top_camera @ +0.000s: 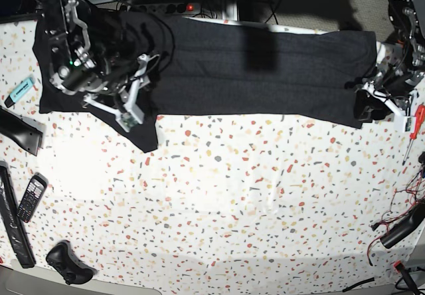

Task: Fold the T-shirt properly
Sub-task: 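Grasp the folded edge near the sleeve with the right gripper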

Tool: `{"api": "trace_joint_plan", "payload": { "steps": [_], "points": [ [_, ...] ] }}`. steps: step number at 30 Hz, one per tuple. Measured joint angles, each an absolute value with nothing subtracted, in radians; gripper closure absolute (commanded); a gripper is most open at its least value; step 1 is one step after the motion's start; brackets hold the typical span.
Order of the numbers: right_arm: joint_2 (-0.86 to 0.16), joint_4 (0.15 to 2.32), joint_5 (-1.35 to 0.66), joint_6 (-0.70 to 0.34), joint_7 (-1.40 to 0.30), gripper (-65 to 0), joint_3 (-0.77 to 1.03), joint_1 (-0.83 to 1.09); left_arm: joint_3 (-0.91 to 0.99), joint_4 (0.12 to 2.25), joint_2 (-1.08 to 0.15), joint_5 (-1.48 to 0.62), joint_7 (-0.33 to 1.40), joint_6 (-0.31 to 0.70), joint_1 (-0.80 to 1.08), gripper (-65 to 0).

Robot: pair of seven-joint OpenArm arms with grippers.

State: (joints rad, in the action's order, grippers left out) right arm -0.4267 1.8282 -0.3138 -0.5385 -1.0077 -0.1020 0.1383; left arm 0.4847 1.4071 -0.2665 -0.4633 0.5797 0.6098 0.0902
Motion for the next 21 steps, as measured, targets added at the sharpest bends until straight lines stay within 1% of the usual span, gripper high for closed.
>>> {"api": "trace_joint_plan", "payload": {
  "steps": [4, 7, 10, 12, 14, 17, 21],
  "points": [
    [-0.427, 1.827, -0.316, -0.539, -1.023, -22.7, -0.139, 0.125, 0.485, 1.407, -0.266, -0.463, 0.58, 0.61, 0.091, -27.5],
    [-0.427, 1.827, -0.315, -0.539, -1.09, -22.7, -0.138, 0.125, 0.484, 1.407, -0.266, -0.463, 0.58, 0.61, 0.091, -27.5],
    [-0.429, 1.826, -0.312, -0.538, -1.09, -22.5, -0.138, 0.127, 0.484, 1.407, -0.266, -0.463, 0.58, 0.61, 0.091, -27.5],
    [-0.429, 1.826, -0.312, -0.538, -1.09, -20.8, -0.138, 0.127, 0.485, 1.407, -0.266, -0.463, 0.58, 0.61, 0.091, -27.5],
    [-0.429, 1.826, -0.307, -0.539, -1.09, -20.5, -0.138, 0.127, 0.485, 1.407, -0.266, -0.463, 0.58, 0.61, 0.091, -27.5],
    [-0.429, 1.826, -0.237, -0.539, -1.09, -20.5, -0.138, 0.127, 0.484, 1.407, -0.266, -0.463, 0.584, 0.61, 0.091, -27.5],
    [-0.429, 1.826, -0.21, -0.512, -1.089, -20.5, -0.138, 0.127, 0.485, 1.407, -0.266, -0.463, 0.584, 0.61, 0.091, -27.5]
  ]
}}
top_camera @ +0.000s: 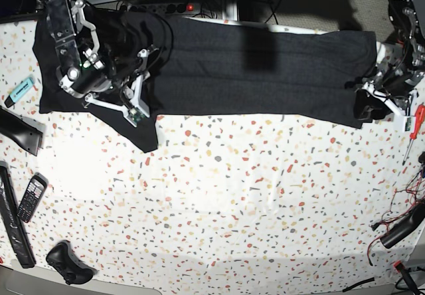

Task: Fold the T-shirt properly
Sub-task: 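Grasp the folded edge near the sleeve with the right gripper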

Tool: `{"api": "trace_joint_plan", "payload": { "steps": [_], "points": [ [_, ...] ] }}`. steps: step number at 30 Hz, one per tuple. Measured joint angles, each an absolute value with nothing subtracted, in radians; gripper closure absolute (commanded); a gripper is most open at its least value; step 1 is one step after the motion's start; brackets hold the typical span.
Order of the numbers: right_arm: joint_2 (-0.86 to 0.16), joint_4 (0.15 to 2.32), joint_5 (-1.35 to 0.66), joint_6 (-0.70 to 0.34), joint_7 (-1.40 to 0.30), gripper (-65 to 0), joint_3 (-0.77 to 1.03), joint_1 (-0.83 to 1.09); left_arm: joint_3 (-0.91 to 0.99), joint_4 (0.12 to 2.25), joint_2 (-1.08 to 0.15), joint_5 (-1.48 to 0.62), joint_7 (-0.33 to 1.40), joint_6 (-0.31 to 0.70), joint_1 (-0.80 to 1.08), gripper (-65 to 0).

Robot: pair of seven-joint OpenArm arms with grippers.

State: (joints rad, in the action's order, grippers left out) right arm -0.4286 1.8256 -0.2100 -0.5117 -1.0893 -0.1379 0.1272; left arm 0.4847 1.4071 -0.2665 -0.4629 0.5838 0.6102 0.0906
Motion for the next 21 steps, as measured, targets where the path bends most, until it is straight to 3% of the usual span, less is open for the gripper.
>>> {"api": "trace_joint_plan", "payload": {
  "steps": [2, 10, 14, 21],
  "points": [
    [-0.429, 1.826, -0.207, -0.511, -1.089, -20.2, -0.138, 0.127, 0.485, 1.407, -0.266, -0.463, 0.584, 0.61, 0.091, -27.5],
    [-0.429, 1.826, -0.208, -0.509, -1.085, 0.0, -0.138, 0.127, 0.484, 1.407, -0.266, -0.463, 0.584, 0.61, 0.091, -27.5],
    [-0.429, 1.842, -0.207, -0.509, -1.087, 0.0, -0.138, 0.128, 0.484, 1.407, -0.266, -0.463, 0.584, 0.61, 0.091, -27.5],
    [-0.429, 2.127, -0.207, -0.501, -1.118, 0.0, -0.133, 0.242, 0.484, 1.407, -0.266, -0.458, 0.583, 0.61, 0.091, -27.5]
  ]
}}
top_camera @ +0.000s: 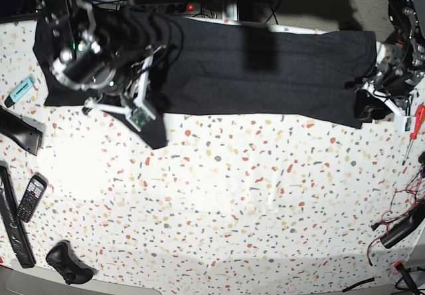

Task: Fold the T-shirt properly
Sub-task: 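Grasp the folded edge near the sleeve with the right gripper, then fold the shirt end inward with the right gripper toward the left gripper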

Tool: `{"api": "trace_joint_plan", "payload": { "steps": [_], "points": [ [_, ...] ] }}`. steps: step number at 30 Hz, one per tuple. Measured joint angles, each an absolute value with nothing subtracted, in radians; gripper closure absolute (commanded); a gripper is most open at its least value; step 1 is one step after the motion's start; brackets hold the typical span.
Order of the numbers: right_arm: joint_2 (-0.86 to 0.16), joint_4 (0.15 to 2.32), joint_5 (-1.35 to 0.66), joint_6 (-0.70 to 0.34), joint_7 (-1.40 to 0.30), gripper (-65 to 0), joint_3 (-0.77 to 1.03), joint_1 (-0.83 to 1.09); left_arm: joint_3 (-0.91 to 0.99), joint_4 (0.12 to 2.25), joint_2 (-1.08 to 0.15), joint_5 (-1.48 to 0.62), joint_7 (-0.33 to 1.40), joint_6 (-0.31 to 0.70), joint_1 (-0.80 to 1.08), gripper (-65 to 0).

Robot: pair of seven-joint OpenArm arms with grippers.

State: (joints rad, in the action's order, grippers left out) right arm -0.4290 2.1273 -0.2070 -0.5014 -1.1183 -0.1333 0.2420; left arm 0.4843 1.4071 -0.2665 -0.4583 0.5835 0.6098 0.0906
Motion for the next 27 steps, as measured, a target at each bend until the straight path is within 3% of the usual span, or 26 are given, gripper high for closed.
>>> {"api": "trace_joint_plan", "payload": {
  "steps": [5, 14, 18, 27],
  "points": [
    [-0.435, 2.258, -0.208, -0.507, -1.138, 0.0, -0.137, 0.407, 0.485, 1.407, -0.266, -0.458, 0.583, 0.61, 0.091, -27.5],
    [-0.432, 2.319, -0.207, -0.505, -1.111, -0.8, -0.133, 0.451, 0.484, 1.407, -0.266, -0.459, 0.583, 0.61, 0.091, -27.5],
    [-0.432, 2.319, -0.208, -0.505, -1.107, -19.7, -0.133, 0.451, 0.485, 1.407, -0.266, -0.458, 0.584, 0.61, 0.091, -27.5],
    [-0.432, 2.294, -0.208, -0.473, -1.1, -21.1, -0.133, 0.451, 0.485, 1.407, -0.266, -0.459, 0.602, 0.61, 0.09, -27.5]
  ]
}}
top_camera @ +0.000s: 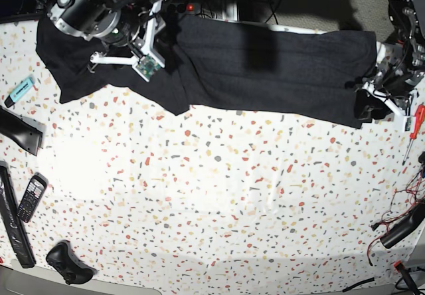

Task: Fold the T-shirt properly
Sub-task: 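Fold the shirt end inward with the right gripper toward the left gripper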

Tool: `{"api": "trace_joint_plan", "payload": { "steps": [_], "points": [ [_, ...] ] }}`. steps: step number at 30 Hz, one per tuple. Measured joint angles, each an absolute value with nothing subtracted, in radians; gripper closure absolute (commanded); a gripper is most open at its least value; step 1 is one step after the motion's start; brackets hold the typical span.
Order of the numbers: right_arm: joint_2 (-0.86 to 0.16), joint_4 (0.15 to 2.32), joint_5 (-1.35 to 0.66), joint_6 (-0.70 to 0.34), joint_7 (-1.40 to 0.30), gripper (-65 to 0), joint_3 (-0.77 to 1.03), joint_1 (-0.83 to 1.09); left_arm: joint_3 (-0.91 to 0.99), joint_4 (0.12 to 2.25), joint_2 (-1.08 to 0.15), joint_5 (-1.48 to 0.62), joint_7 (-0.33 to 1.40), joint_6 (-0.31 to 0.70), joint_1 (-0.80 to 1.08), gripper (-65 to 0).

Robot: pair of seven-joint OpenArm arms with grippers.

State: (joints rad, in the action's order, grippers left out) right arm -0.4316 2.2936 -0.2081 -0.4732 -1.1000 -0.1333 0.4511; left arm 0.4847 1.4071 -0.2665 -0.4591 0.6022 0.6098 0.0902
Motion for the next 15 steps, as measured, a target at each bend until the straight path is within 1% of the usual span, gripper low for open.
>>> {"api": "trace_joint_plan", "payload": {
  "steps": [3, 5, 7, 9, 11, 15],
  "points": [
    [-0.432, 2.236, -0.207, -0.455, -1.105, -21.0, -0.133, 0.451, 0.485, 1.407, -0.267, -0.485, 0.694, 0.618, 0.091, -27.5],
    [-0.432, 2.225, -0.208, -0.426, -1.104, -20.9, -0.132, 0.452, 0.484, 1.412, -0.286, -0.606, 0.752, 0.694, 0.105, -27.5],
    [-0.43, 2.225, -0.212, -0.397, -1.1, -20.3, -0.112, 0.451, 0.483, 1.454, -0.309, -0.71, 0.786, 0.693, 0.133, -27.5],
    [-0.429, 2.221, -0.235, -0.369, -1.105, -20.1, -0.068, 0.451, 0.484, 1.499, -0.34, -0.713, 0.825, 0.691, 0.156, -27.5],
    [-0.429, 2.193, -0.286, -0.365, -1.115, -20.1, -0.01, 0.452, 0.484, 1.533, -0.356, -0.721, 0.823, 0.692, 0.184, -27.5],
    [-0.429, 2.118, -0.398, -0.361, -1.126, -20.1, 0.107, 0.467, 0.483, 1.541, -0.354, -0.718, 0.838, 0.693, 0.234, -27.5]
  ]
}}
